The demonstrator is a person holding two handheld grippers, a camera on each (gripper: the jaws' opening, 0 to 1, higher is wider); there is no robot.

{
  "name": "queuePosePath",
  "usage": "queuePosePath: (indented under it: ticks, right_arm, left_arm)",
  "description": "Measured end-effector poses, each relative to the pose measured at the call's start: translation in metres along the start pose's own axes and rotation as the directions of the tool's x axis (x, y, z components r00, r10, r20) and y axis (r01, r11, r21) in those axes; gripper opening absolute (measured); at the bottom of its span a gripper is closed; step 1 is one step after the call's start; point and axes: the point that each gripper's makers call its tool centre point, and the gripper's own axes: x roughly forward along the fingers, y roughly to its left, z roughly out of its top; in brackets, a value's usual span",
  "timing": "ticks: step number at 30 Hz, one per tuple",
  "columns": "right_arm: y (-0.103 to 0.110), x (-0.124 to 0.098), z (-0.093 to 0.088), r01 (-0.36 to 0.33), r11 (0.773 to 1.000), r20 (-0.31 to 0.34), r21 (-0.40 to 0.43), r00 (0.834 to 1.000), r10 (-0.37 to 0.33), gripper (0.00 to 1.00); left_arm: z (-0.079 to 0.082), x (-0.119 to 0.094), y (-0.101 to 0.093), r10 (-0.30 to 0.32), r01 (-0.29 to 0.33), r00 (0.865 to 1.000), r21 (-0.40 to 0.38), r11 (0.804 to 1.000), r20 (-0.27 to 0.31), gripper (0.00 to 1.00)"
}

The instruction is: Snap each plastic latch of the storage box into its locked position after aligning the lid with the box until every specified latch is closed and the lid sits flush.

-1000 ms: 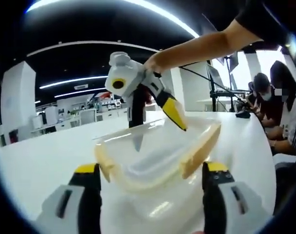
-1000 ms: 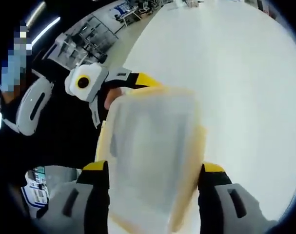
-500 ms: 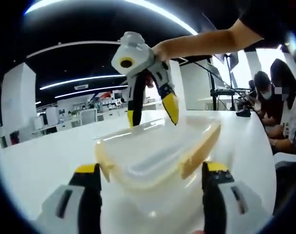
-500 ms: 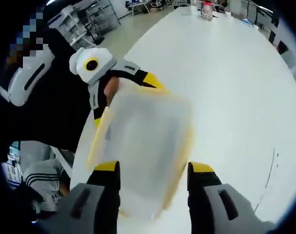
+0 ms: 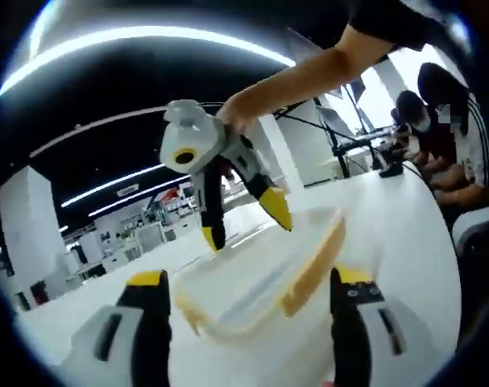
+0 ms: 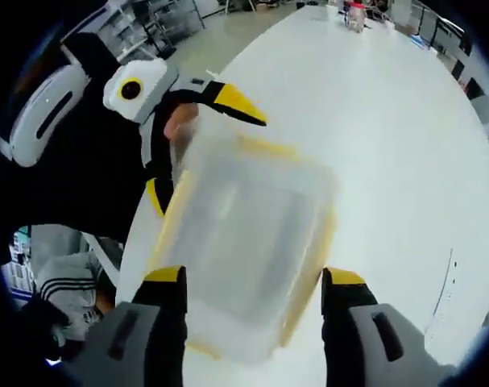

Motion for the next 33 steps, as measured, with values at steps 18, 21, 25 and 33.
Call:
queuePosePath:
  ticks: [18,21,25,33]
  right_arm:
    - [0.002,0.015,-0.001,-0.038,0.999,-0.083,-0.016,0.996,0.037,0.86]
    - [-0.002,0.014,-0.001,-0.055,0.998,-0.085,-0.009,0.995,0.054,0.87]
    - [-0.001,0.012,-0.003,-0.050,0.999,-0.088,-0.006,0.995,0.049,0.85]
    - [-0.014,0.000,-0.002,-0.019,1.000,-0.074,-0.009,0.997,0.018,0.68]
  left_arm:
    - [-0.041,0.016,-0.007,-0.183,0.272,0.941,0.314,0.909,-0.285,0.72]
    - [-0.039,0.018,-0.006,-0.197,0.285,0.941,0.333,0.899,-0.275,0.72]
    - [-0.038,0.020,-0.007,-0.208,0.302,0.933,0.326,0.896,-0.294,0.73]
    - [-0.037,0.022,-0.010,-0.207,0.314,0.923,0.324,0.892,-0.326,0.72]
